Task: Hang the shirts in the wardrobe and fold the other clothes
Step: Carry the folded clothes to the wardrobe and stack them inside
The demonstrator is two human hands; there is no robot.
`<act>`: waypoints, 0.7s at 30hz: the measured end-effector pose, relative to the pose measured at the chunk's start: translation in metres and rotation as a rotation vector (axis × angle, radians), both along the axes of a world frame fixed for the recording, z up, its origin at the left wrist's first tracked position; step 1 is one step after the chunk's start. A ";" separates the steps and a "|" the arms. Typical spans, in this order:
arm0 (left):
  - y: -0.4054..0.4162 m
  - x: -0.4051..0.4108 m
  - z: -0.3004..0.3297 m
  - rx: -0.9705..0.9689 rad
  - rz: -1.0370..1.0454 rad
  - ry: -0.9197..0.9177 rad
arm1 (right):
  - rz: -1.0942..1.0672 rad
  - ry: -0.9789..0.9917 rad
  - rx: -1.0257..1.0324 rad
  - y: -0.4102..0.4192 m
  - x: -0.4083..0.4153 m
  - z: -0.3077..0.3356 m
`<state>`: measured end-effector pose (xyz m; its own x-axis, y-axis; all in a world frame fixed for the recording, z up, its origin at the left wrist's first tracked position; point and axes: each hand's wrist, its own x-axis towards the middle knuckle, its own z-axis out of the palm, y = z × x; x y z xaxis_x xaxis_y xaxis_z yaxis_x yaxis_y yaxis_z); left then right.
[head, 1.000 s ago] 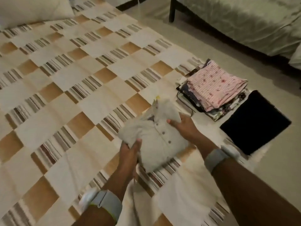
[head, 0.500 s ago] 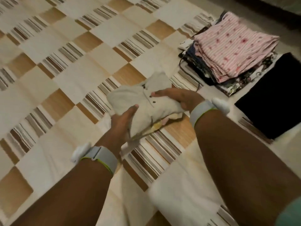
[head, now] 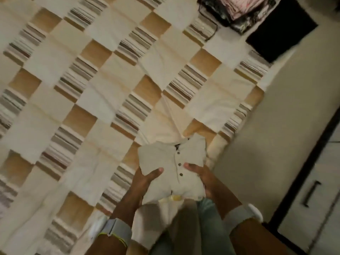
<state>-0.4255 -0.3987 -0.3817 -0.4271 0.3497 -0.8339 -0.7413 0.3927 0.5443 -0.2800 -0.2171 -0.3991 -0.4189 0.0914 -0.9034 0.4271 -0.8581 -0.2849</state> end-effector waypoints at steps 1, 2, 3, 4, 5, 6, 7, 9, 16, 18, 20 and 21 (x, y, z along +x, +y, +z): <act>-0.017 0.012 0.011 0.032 -0.050 0.020 | -0.021 0.002 0.030 -0.019 0.017 0.021; -0.042 0.034 0.047 0.061 -0.115 0.028 | -0.030 -0.012 0.042 -0.051 0.049 0.060; -0.051 0.039 0.039 0.067 -0.142 0.046 | -0.048 -0.016 0.023 -0.060 0.064 0.056; -0.066 0.053 0.055 0.071 -0.190 0.057 | -0.058 -0.019 0.028 -0.078 0.088 0.076; -0.077 0.067 0.072 0.089 -0.239 0.071 | -0.077 -0.006 0.087 -0.092 0.107 0.101; -0.084 0.078 0.081 0.093 -0.277 0.069 | -0.099 0.009 0.083 -0.103 0.126 0.113; -0.089 0.084 0.077 0.082 -0.288 0.067 | -0.111 0.007 0.064 -0.110 0.134 0.114; -0.091 0.108 0.100 0.123 -0.387 0.079 | -0.172 0.010 0.090 -0.128 0.164 0.142; -0.067 0.184 0.132 0.211 -0.733 0.179 | -0.413 -0.135 0.182 -0.170 0.262 0.201; -0.058 0.210 0.144 0.239 -0.861 0.205 | -0.485 -0.124 0.156 -0.184 0.297 0.209; -0.050 0.237 0.151 0.269 -0.954 0.194 | -0.593 -0.062 0.149 -0.199 0.330 0.213; -0.047 0.252 0.158 0.267 -0.997 0.206 | -0.651 -0.036 0.134 -0.209 0.349 0.212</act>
<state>-0.1731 -0.4455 -0.2241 0.0302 0.7827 -0.6217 -0.0316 0.6224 0.7820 0.0685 -0.4262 -0.1868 -0.2101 0.4284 -0.8788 -0.1551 -0.9021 -0.4027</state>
